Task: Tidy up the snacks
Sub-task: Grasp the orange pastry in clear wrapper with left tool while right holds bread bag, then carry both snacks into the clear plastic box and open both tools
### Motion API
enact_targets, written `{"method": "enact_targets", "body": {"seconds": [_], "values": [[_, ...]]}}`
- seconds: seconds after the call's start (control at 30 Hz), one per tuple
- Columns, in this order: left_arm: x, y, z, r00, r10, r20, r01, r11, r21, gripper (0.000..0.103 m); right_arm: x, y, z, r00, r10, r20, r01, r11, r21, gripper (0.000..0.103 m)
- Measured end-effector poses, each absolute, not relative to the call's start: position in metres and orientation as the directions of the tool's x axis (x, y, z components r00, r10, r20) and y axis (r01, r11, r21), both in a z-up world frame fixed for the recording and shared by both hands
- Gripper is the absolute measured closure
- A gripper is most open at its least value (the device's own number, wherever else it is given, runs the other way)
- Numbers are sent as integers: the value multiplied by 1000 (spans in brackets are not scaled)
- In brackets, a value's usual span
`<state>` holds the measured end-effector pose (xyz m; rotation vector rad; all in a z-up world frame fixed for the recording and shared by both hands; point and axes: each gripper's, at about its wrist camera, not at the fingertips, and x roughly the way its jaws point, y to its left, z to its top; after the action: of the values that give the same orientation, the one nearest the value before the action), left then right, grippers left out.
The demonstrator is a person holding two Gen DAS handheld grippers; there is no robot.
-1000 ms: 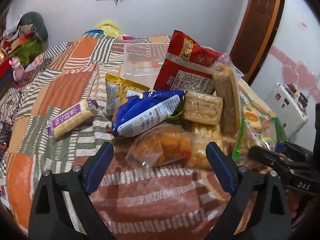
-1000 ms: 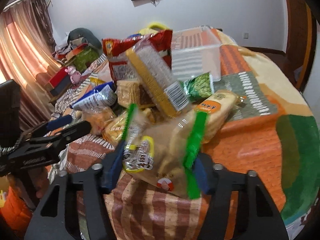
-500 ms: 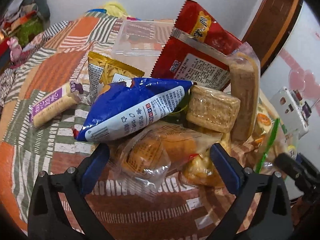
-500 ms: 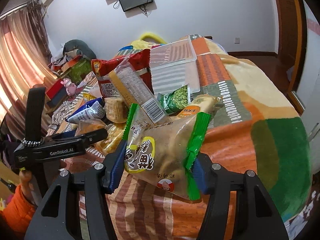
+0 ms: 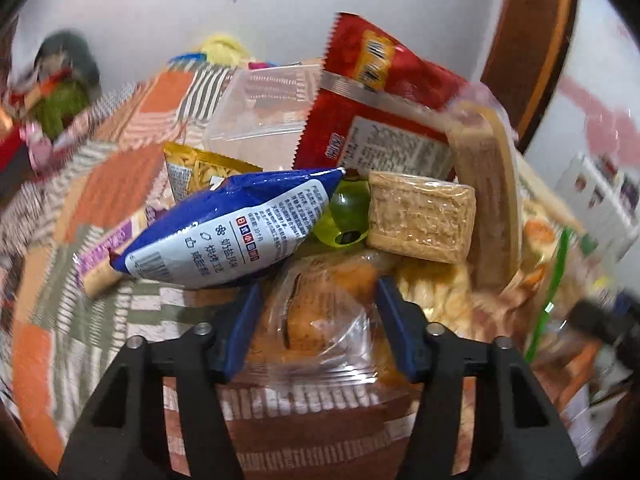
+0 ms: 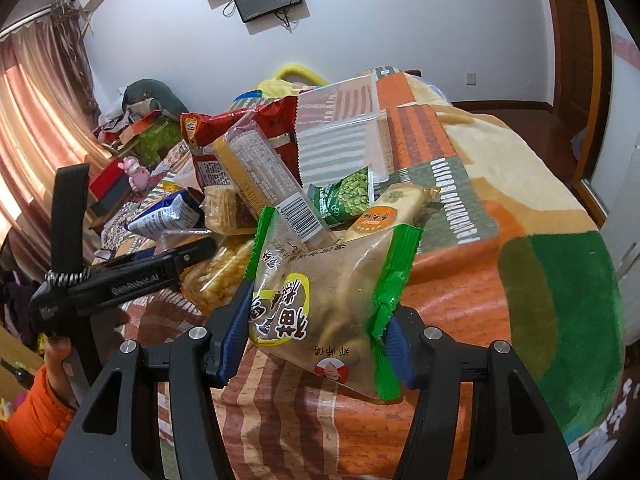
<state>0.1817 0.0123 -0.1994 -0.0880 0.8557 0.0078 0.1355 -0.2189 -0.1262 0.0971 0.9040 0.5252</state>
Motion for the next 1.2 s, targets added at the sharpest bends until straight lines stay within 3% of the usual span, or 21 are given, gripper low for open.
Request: {"method": "enact_targets", "body": {"seconds": [0.1, 0.43, 0.8, 1.2], "values": [[174, 7, -200, 668, -3, -744, -23, 999, -25, 53, 133, -220, -124, 511, 471, -719, -390, 873, 294, 48], [137, 25, -185, 661, -75, -747, 11, 996, -90, 57, 131, -222, -109, 546, 467, -696, -400, 875, 274, 48], [103, 18, -129, 752, -98, -652, 70, 995, -69, 58, 140, -220, -81, 620, 465, -633, -412, 879, 242, 48], [140, 32, -71, 841, -93, -533, 51, 994, -94, 58, 169, -203, -45, 732, 453, -510, -428, 887, 174, 48]]}}
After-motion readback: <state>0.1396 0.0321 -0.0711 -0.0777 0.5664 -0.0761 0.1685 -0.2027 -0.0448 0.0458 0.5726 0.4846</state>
